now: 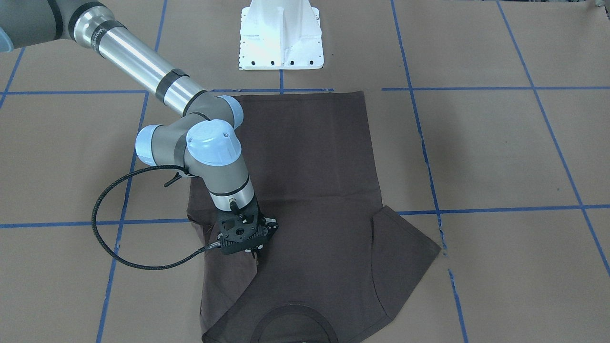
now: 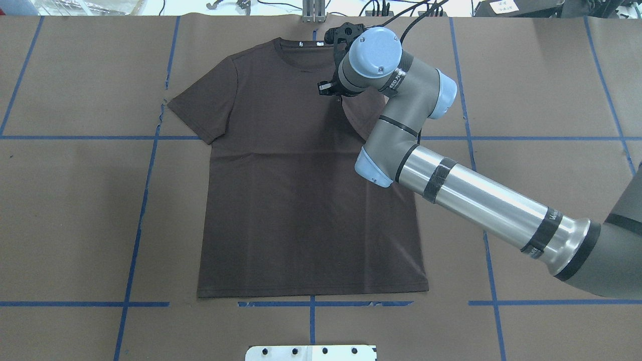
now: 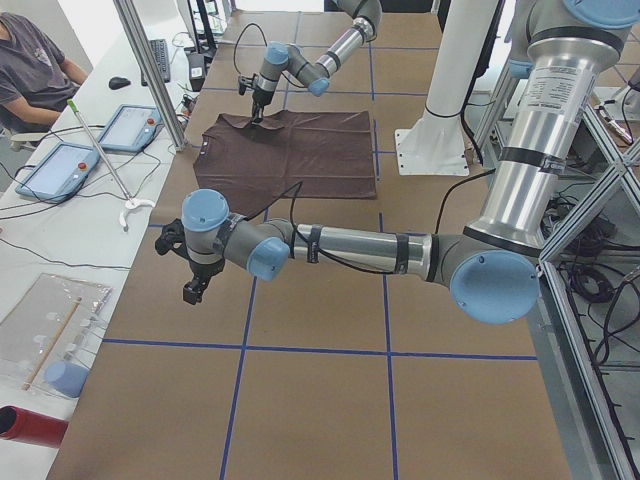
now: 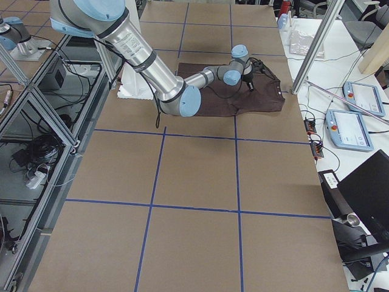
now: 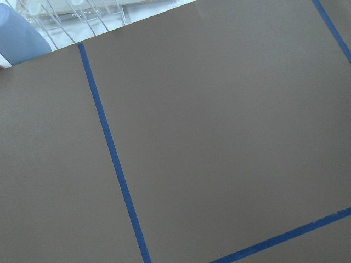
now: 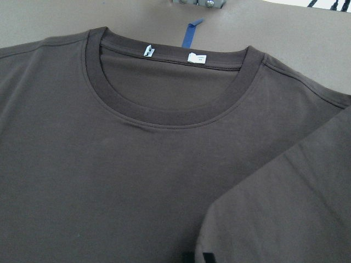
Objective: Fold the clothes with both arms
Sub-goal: 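Fold the sleeve nearest the right gripper inward onto the shirt body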
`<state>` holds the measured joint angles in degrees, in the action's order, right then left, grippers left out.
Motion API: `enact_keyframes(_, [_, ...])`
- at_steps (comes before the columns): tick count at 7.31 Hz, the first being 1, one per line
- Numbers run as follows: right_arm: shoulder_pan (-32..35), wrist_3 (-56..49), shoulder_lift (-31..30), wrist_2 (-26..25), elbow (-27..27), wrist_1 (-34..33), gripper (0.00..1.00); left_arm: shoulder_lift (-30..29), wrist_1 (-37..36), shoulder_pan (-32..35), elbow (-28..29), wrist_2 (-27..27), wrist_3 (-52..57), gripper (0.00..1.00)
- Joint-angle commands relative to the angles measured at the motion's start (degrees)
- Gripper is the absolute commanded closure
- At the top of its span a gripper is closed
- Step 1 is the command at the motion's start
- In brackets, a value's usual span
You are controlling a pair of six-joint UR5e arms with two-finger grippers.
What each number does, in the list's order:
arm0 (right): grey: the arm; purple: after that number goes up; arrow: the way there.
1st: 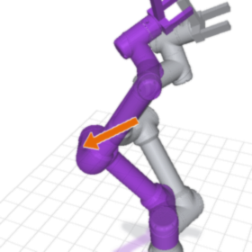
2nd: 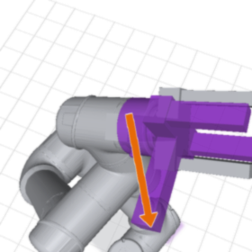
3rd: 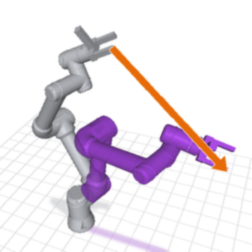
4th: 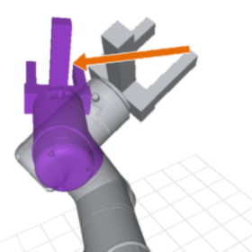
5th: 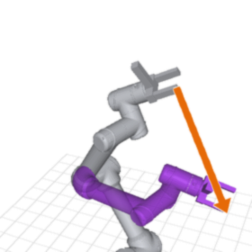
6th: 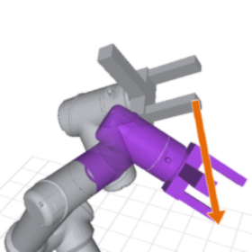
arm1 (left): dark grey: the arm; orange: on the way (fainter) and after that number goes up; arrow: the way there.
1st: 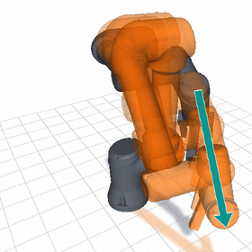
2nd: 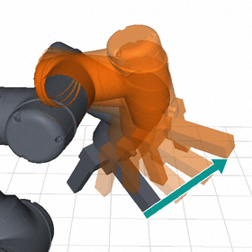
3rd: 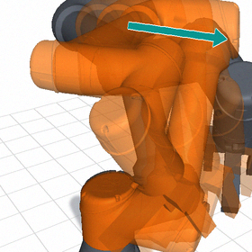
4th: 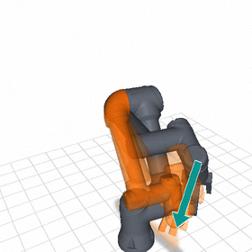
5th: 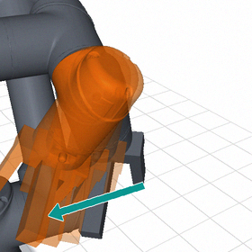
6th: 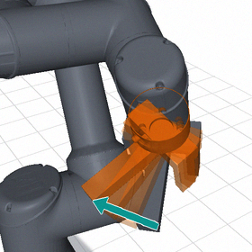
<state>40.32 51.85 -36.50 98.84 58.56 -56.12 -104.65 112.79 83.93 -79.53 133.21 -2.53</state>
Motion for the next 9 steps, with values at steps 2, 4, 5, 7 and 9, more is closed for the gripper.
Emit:
enact_keyframes(2, [0.72,2.55,0.21,3.26,0.06,-1.61,0.0,-3.69,3.9,-3.49,3.23,-1.01,-5.25,0.0])
enact_keyframes(4, [5.36,2.03,-2.41,15.27,7.49,-13.79,0.0,-9.4,9.27,-13.3,4.3,-10.82,-25.75,0.0])
enact_keyframes(5, [8.08,1.76,-6.0,19.59,12.5,-19.15,0.0,-10.65,11.38,-17.53,4.21,-12.08,-34.91,0.0])
enact_keyframes(7, [13.61,-5.13,-10.24,25.58,17.2,-27.09,0.0,-11.1,17.44,-24.74,3.6,-20.04,-51.8,0.0])
enact_keyframes(9, [18.2,-10.35,-13.23,32.18,17.29,-27.38,0.0,-11.89,17.64,-30.56,4.12,-27.27,-58.88,0.0])
